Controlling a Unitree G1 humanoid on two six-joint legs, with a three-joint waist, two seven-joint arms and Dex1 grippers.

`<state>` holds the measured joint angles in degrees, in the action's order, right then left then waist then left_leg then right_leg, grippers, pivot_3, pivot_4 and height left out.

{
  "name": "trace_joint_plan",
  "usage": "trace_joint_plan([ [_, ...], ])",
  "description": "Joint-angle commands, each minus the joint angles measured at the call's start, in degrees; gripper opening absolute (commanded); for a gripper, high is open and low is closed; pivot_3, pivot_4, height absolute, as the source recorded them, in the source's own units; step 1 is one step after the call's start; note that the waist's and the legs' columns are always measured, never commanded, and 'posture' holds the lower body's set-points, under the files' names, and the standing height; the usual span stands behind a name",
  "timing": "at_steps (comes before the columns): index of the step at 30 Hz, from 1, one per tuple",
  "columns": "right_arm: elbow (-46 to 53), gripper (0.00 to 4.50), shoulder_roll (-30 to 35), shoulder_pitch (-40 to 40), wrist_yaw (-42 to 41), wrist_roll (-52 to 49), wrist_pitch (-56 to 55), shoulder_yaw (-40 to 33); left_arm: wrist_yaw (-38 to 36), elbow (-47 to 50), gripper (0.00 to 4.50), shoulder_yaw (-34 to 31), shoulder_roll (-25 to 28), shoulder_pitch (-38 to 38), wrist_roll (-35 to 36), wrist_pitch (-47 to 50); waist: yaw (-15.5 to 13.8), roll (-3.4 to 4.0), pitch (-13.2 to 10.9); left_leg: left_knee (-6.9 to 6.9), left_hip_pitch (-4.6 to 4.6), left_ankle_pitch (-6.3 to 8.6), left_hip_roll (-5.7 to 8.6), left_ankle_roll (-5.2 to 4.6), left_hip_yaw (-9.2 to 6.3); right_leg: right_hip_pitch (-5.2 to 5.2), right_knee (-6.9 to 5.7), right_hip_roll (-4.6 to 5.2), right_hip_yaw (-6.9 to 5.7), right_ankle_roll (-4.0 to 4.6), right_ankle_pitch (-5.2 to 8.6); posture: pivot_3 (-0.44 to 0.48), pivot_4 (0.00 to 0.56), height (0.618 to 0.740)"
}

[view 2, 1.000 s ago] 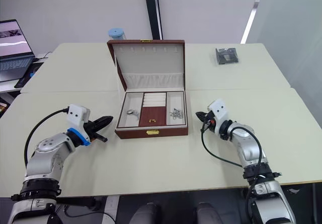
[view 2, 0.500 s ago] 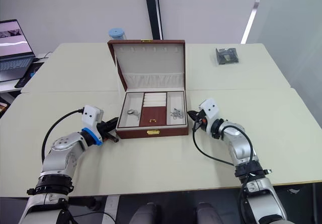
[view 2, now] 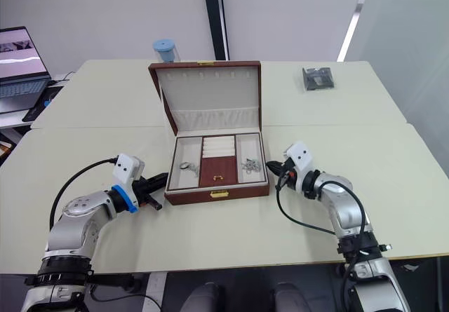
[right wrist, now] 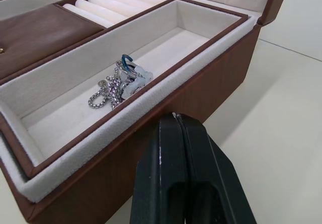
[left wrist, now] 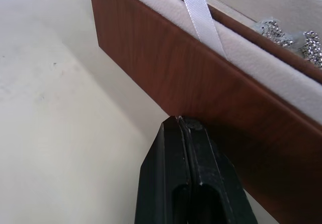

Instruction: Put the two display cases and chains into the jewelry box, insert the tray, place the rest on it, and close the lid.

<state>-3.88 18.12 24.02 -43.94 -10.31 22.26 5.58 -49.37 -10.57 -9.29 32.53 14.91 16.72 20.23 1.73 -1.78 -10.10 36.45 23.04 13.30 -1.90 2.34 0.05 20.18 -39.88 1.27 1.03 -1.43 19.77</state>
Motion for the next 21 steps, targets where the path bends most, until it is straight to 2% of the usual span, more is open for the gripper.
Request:
trace_joint_plan([
  [1, 8.6, 0.02, -2.6, -3.2, -4.9, -3.9, 3.7, 8.0, -4.7, 10.5, 0.00, 7.7, -2.4, -1.6, 3.3, 3.8, 0.0, 0.00, 0.0, 0.00, -0.02, 0.00, 0.00, 0.00, 0.00, -0.03, 0.00, 0.00, 0.01, 0.00, 0.00, 0.000, 0.150, 0.740],
  [6, 16.7, 0.02, -1.8, -8.7, -4.3, -4.7, 8.2, 8.6, -3.5, 20.8, 0.00, 7.5, -1.8, -6.7, 5.3, 10.0, 0.0, 0.01, 0.1, -0.01, -0.04, 0.01, 0.00, 0.00, 0.00, -0.06, 0.02, 0.00, 0.02, -0.01, 0.00, 0.000, 0.150, 0.740],
  [12, 22.2, 0.02, -0.1, -12.1, -5.5, -5.7, 11.6, 8.5, -3.0, 28.0, 0.00, 5.4, -0.9, -11.5, 6.4, 14.7, 0.0, 0.01, 0.3, -0.03, -0.08, 0.01, 0.01, 0.00, -0.01, -0.10, 0.05, 0.00, 0.03, -0.01, 0.01, 0.000, 0.150, 0.740],
  [21, 24.2, 0.02, 0.9, -12.7, -6.4, -8.0, 14.2, 8.5, -3.6, 29.0, 0.00, 2.3, 0.9, -12.3, 6.0, 16.6, 0.1, 0.02, 0.3, -0.06, -0.11, 0.01, 0.00, 0.00, -0.03, -0.10, 0.06, -0.03, 0.02, -0.01, 0.01, 0.000, 0.150, 0.740],
])
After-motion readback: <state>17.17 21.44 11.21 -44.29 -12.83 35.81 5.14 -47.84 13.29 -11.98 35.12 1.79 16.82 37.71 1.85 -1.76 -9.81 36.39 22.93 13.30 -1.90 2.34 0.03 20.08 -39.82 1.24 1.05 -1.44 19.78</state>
